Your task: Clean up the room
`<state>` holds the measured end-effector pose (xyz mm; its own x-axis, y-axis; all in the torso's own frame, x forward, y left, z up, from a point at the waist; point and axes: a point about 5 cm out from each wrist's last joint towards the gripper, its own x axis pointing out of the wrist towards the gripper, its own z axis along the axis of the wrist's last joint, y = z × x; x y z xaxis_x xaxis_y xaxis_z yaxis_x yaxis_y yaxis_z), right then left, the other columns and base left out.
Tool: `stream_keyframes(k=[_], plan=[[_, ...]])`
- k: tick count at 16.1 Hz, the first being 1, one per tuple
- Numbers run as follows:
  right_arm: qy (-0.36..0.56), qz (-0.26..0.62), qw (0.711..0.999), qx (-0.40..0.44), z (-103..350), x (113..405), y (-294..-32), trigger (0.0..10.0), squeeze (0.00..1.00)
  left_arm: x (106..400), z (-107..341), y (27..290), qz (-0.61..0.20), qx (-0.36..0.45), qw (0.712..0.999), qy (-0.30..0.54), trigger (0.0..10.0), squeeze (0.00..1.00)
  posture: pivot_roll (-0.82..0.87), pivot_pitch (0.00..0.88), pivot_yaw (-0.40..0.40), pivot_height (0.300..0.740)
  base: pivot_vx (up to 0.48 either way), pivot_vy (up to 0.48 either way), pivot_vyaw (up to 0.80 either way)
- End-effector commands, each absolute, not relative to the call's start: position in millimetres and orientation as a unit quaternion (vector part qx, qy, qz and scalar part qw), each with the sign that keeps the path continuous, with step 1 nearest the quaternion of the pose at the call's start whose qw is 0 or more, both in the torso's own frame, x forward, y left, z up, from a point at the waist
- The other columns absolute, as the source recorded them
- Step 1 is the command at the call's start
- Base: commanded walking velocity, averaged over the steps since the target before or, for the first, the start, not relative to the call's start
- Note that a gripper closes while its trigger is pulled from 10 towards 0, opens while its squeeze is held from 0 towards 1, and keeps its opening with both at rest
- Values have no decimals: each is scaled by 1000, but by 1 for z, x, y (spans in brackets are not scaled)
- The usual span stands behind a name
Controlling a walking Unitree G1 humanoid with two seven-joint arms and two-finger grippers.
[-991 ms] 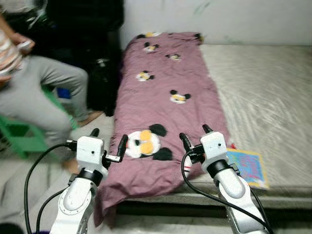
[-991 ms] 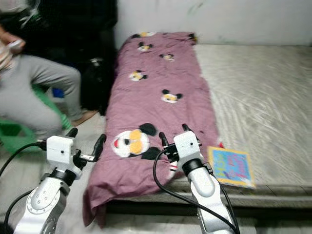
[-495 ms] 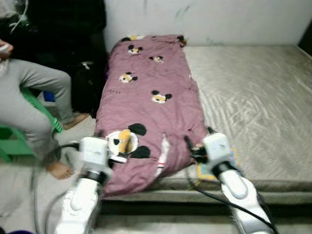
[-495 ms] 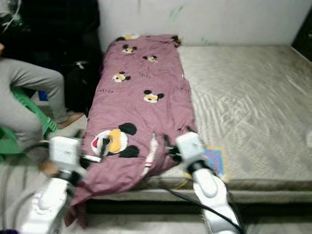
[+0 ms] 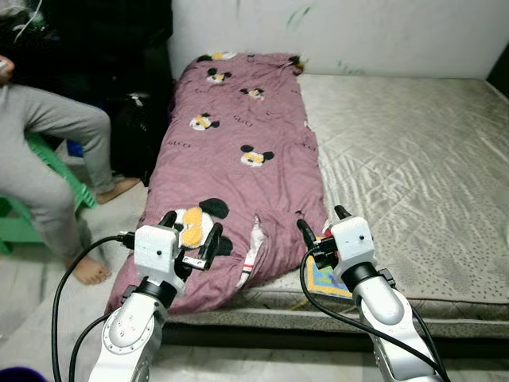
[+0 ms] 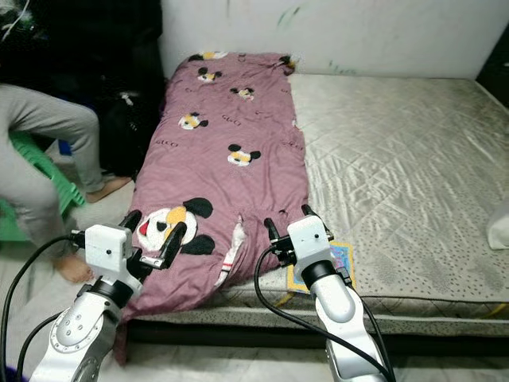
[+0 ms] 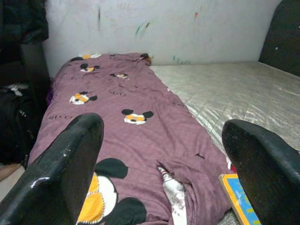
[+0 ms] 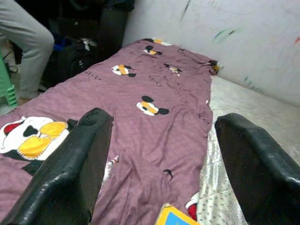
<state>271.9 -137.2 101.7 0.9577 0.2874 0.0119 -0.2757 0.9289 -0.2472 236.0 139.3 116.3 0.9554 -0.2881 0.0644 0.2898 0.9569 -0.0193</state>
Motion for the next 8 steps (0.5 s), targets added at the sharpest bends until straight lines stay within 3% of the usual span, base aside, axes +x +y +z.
stream_keyframes(k=[1, 8], plan=[[-31, 141, 982, -119, 105, 273, -136, 10000, 0, 235, 120, 142, -150, -8, 988, -39, 10000, 0, -56, 57, -19, 740, 311, 0, 0], [-35, 138, 983, -116, 105, 273, -135, 10000, 0, 236, 120, 142, -156, -8, 987, -38, 10000, 0, -55, 53, -13, 740, 340, 0, 0]])
